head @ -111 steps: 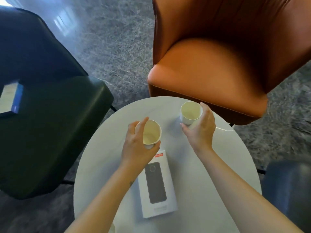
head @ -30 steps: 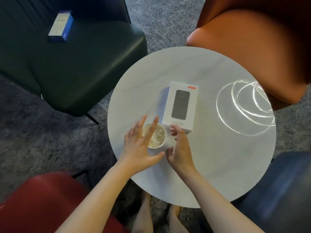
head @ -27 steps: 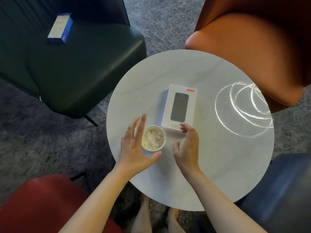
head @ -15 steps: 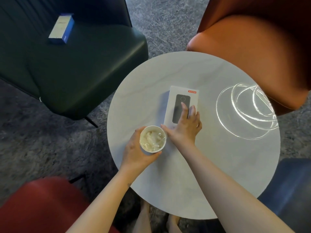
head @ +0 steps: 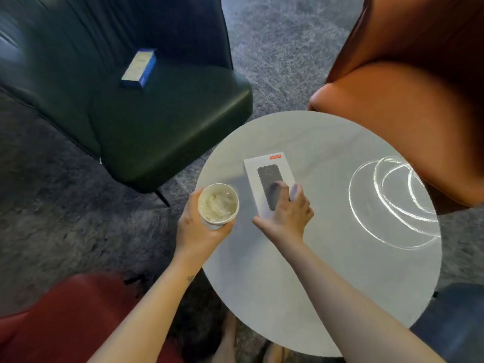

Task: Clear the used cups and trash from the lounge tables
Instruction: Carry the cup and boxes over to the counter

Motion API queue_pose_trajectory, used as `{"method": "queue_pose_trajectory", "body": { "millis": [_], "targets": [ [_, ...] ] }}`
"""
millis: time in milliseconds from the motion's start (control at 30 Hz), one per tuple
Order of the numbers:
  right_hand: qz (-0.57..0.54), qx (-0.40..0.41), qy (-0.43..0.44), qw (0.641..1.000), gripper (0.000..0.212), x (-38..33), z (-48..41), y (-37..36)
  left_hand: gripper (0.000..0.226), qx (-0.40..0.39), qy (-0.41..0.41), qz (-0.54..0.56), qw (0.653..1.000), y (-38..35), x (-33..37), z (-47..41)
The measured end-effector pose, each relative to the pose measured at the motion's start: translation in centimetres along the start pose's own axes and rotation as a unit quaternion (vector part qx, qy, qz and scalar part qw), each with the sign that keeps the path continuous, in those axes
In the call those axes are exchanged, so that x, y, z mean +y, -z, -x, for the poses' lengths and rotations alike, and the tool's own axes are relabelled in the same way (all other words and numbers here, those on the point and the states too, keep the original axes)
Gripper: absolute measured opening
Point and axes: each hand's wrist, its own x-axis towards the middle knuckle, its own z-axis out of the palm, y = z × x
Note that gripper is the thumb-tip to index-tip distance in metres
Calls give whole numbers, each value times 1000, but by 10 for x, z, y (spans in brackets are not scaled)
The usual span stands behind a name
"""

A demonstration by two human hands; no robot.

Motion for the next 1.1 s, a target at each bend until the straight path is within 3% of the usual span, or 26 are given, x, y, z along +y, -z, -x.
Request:
{"method": "queue_pose_trajectory", "body": {
  "millis": [233, 500, 800, 1100],
  "targets": [
    [-13, 26, 96, 995, 87, -90, -21, 37, 79, 118, 0, 9, 993, 82, 25, -35],
    [-15, 40, 151, 988, 87, -210, -80, 7, 76, 137, 30, 21, 990, 169, -20, -140],
    [-46, 23, 116, 992, 87, -379, -162, -70, 78, 130, 33, 10, 991, 274, -84, -313],
    [-22, 28, 84, 996, 86, -431, -228, -104, 76, 121, 51, 21, 991, 314, -116, -408]
  ]
}}
